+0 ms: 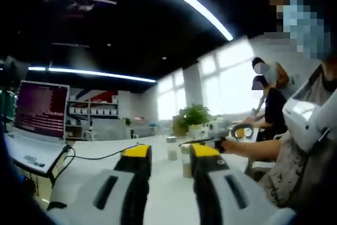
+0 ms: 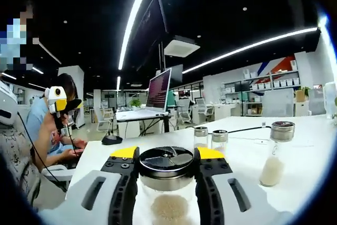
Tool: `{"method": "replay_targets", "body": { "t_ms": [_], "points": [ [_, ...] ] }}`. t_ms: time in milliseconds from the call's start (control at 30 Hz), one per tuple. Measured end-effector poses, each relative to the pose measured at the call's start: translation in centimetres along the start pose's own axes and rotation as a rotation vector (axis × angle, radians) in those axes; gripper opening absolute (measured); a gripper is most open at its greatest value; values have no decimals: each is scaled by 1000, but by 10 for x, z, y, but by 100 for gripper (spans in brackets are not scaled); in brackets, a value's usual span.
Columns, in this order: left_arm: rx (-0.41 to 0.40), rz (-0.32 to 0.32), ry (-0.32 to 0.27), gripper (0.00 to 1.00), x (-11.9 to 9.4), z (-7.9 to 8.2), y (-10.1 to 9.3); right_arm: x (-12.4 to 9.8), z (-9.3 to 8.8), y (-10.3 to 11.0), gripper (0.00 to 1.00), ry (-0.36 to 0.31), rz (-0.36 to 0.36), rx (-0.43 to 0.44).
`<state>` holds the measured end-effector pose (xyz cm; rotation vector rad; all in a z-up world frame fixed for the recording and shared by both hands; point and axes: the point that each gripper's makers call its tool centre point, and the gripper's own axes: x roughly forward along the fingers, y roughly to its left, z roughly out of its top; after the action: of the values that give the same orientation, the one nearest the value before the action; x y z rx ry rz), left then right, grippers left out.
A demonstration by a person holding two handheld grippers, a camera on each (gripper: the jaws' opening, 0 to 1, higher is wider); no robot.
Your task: Rotate the seasoning bottle until the label or dispensing opening points toward the visible target arrow and the bottle remains upright within the marked orientation range
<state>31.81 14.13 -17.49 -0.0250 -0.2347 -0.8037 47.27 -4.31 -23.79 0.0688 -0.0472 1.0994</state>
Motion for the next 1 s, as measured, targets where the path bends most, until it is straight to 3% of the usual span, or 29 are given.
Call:
{"method": "replay_targets", "body": {
  "t_ms": [100, 233, 467, 567, 633, 667, 733, 867, 900, 933, 967, 1000],
  "points": [
    [-57, -114, -11, 39, 3, 2, -22, 0, -1, -3, 41, -2, 52, 36],
    [-62, -148, -39, 41, 6, 8, -32, -1, -2, 4, 41, 6, 113, 38],
    [-7, -111, 36, 37, 16, -8, -28, 0, -3, 7, 42, -15, 227, 84],
    [5, -95, 52, 36, 18, -12, -27, -1, -3, 4, 42, -24, 238, 105],
    [17, -97, 54, 36, 18, -12, -27, -3, 4, 2, 47, -42, 218, 135],
    [27, -111, 45, 38, 18, -11, -30, -4, 10, 3, 56, -70, 207, 150],
    [39, -145, 53, 39, 20, -12, -38, -7, 26, 3, 62, -123, 151, 165],
    [76, -165, 97, 39, 23, -23, -42, -10, 28, -7, 53, -67, -30, 100],
    [82, -158, 106, 39, 23, -26, -39, -13, 29, -5, 48, -85, -58, 86],
    [90, -152, 115, 39, 23, -28, -37, -16, 39, 3, 40, -178, -55, 93],
    [92, -148, 119, 38, 22, -29, -35, -20, 41, 10, 34, -225, -46, 143],
    [91, -140, 127, 38, 21, -30, -32, -24, 36, 10, 32, -225, -73, 183]
  ]
}}
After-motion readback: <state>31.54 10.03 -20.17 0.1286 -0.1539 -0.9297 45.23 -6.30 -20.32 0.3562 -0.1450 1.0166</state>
